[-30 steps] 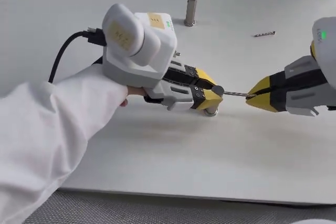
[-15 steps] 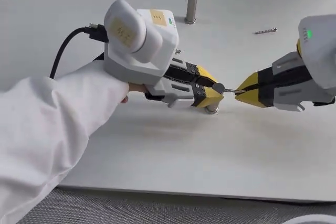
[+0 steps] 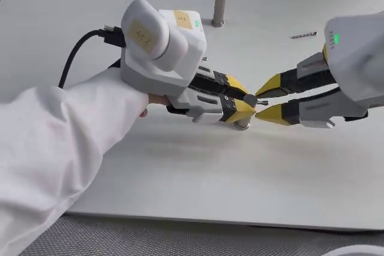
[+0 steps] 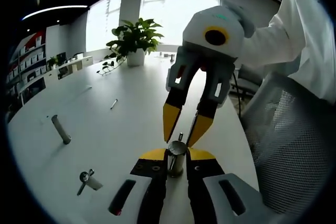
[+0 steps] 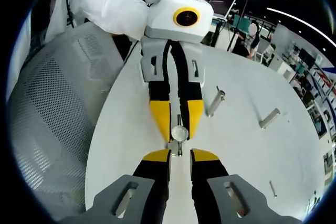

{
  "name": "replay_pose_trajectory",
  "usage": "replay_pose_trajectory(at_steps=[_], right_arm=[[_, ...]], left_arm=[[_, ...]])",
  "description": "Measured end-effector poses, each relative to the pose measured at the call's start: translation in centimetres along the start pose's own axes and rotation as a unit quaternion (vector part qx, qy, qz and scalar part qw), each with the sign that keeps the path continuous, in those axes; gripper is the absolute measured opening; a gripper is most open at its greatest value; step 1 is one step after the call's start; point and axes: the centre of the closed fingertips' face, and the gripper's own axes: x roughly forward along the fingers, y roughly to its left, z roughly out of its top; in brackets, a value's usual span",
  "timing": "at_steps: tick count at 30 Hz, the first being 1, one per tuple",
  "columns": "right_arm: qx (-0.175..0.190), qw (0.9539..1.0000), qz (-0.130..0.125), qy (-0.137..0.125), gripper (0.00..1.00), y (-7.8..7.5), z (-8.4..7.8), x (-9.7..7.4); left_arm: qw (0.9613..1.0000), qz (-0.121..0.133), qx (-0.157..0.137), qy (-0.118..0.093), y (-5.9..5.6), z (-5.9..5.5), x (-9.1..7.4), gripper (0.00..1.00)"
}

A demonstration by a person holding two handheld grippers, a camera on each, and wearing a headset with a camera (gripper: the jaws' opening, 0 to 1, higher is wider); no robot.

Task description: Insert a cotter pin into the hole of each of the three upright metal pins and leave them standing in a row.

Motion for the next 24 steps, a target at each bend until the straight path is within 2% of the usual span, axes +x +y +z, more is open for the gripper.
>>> replay_pose_trajectory(at_steps=[7, 10, 15, 20, 24], right_arm=[[0.010, 0.9999, 0.005, -0.002, 0.00, 0.32, -0.26, -0.84], [0.011, 0.9999, 0.004, -0.002, 0.00, 0.23, -0.35, -0.84], [0.015, 0.9998, 0.000, -0.011, 0.00, 0.04, 0.42, -0.49], [0.006, 1.0000, 0.002, -0.002, 0.00, 0.03, 0.16, -0.22], [0.010, 0.9999, -0.001, -0.005, 0.00, 0.01, 0.23, -0.37]], left_arm=[[1.0000, 0.000, 0.001, 0.005, 0.04, -0.23, -0.04, 0.12], [1.0000, 0.000, 0.001, 0.005, 0.05, -0.22, -0.02, 0.12], [1.0000, 0.000, 0.000, 0.006, 0.10, -0.22, -0.01, 0.12], [1.0000, 0.001, -0.001, 0.006, 0.11, -0.21, -0.03, 0.12], [1.0000, 0.001, -0.007, -0.002, 0.10, 0.09, -0.14, 0.13]])
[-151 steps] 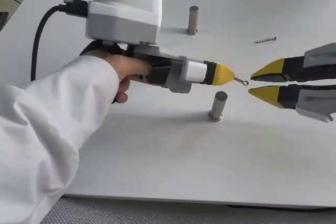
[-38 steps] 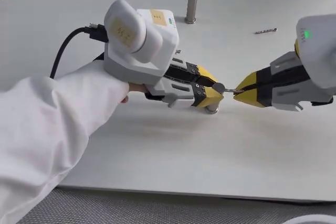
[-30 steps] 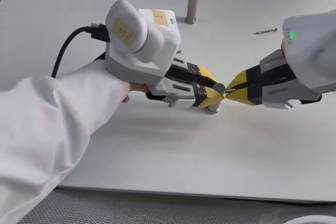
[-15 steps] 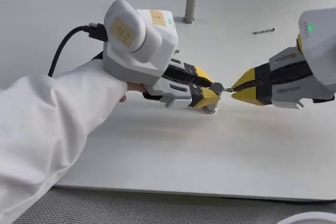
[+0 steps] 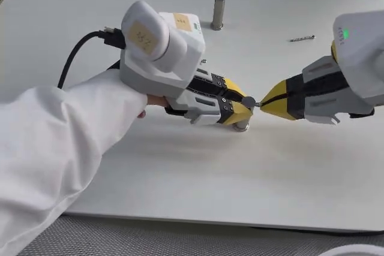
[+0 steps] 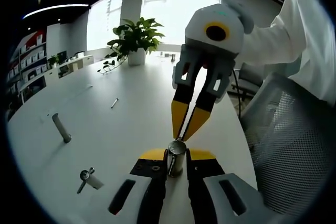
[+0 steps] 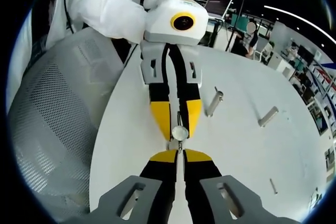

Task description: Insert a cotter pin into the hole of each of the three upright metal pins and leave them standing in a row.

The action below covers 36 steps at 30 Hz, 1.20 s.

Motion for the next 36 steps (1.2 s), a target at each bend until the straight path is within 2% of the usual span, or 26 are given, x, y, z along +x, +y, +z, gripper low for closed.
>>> replay_pose_trajectory(at_steps=[5, 8, 10, 13, 15, 16, 19, 22, 24, 28, 36], right_arm=[[0.007, 0.9999, -0.008, -0.002, 0.09, -0.2, -0.2, -0.3], [0.017, 0.9997, -0.010, -0.012, 0.11, -0.1, 0.0, -0.5], [0.028, 0.9993, -0.011, -0.021, 0.14, 0.0, 0.1, -0.5], [0.040, 0.9988, -0.008, -0.028, 0.20, 0.3, 0.0, -0.4], [0.045, 0.9986, -0.006, -0.029, 0.22, 0.5, -0.1, -0.2], [0.048, 0.9983, -0.004, -0.031, 0.22, 0.6, -0.1, -0.2], [0.063, 0.9972, -0.005, -0.040, 0.23, 0.6, 0.0, -0.1], [0.071, 0.9964, -0.007, -0.046, 0.24, 0.4, 0.1, 0.0], [0.074, 0.9961, -0.008, -0.048, 0.25, 0.3, 0.2, 0.0], [0.075, 0.9958, -0.006, -0.052, 0.24, 0.3, 0.6, 0.2], [0.078, 0.9954, -0.002, -0.055, 0.22, 0.2, 1.2, 0.8]], left_arm=[[1.0000, 0.007, 0.002, 0.003, 0.2, -0.2, -0.5, 0.27], [0.9999, 0.015, 0.000, 0.001, 0.2, -0.4, -1.2, 0.45], [0.9999, 0.010, -0.005, -0.006, -0.3, -0.4, -1.6, 0.56], [0.9997, -0.008, -0.022, -0.001, -1.4, -1.2, -2.3, 0.65], [0.9994, -0.013, -0.032, -0.001, -1.9, -1.6, -2.7, 0.76], [0.9988, -0.014, -0.044, -0.014, -2.4, -1.5, -2.9, 0.80], [0.9971, -0.009, -0.071, -0.025, -3.0, -1.9, -3.7, 0.98], [0.9950, -0.006, -0.093, -0.036, -3.6, -2.3, -4.4, 1.00], [0.9939, -0.002, -0.102, -0.041, -3.5, -2.5, -4.9, 1.00], [0.9944, 0.013, -0.099, -0.035, -3.2, -2.9, -5.4, 1.00], [0.9951, 0.040, -0.082, -0.039, -2.1, -2.5, -6.0, 1.00]])
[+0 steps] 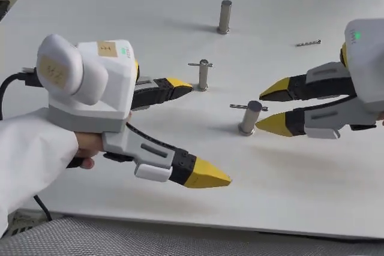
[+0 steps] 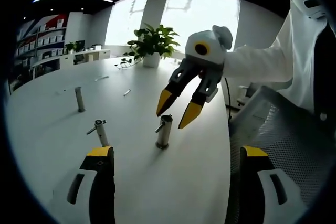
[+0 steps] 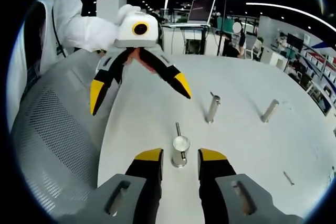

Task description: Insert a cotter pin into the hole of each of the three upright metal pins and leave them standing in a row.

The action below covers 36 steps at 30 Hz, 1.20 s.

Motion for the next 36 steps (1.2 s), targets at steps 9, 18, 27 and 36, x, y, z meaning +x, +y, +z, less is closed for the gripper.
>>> replay_pose_trajectory(at_steps=[9, 18, 27, 36], right_arm=[[0.001, 1.0000, 0.007, -0.001, 0.17, 0.2, 0.3, 0.6], [-0.002, 0.9999, 0.012, 0.002, 0.11, 0.2, 0.5, 1.0], [-0.006, 0.9999, 0.016, -0.001, 0.09, 0.3, 0.6, 1.0], [0.005, 0.9995, 0.031, -0.007, 0.08, 0.2, 0.5, 1.0]], left_arm=[[0.9999, 0.006, 0.009, 0.010, -0.1, -0.1, -0.4, 1.00], [0.9998, 0.019, 0.006, 0.005, 0.0, 0.0, -1.0, 0.99], [0.9996, 0.029, 0.000, 0.004, -0.1, 0.1, -1.6, 0.99], [0.9988, 0.049, -0.008, -0.003, 0.2, 0.4, -2.1, 0.99]])
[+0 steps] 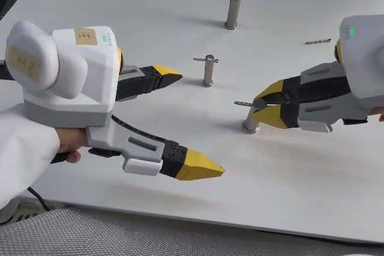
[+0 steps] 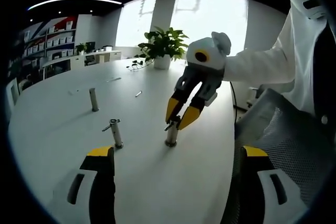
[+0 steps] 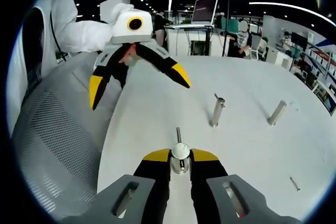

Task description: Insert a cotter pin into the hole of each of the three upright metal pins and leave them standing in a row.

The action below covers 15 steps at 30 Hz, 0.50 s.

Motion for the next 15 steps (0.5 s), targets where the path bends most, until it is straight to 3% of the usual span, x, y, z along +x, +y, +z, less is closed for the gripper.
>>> replay_pose_trajectory(at_steps=[11, 15], right_arm=[[0.002, 0.9999, 0.005, 0.012, 0.07, -0.4, 0.0, 0.1], [-0.009, 0.9999, -0.008, 0.011, 0.07, -1.8, 0.4, -0.2]], left_arm=[[0.9999, 0.014, -0.004, -0.006, 0.3, 0.3, -0.5, 0.99], [0.9998, 0.018, -0.004, -0.006, 0.4, 0.3, -0.6, 0.99]])
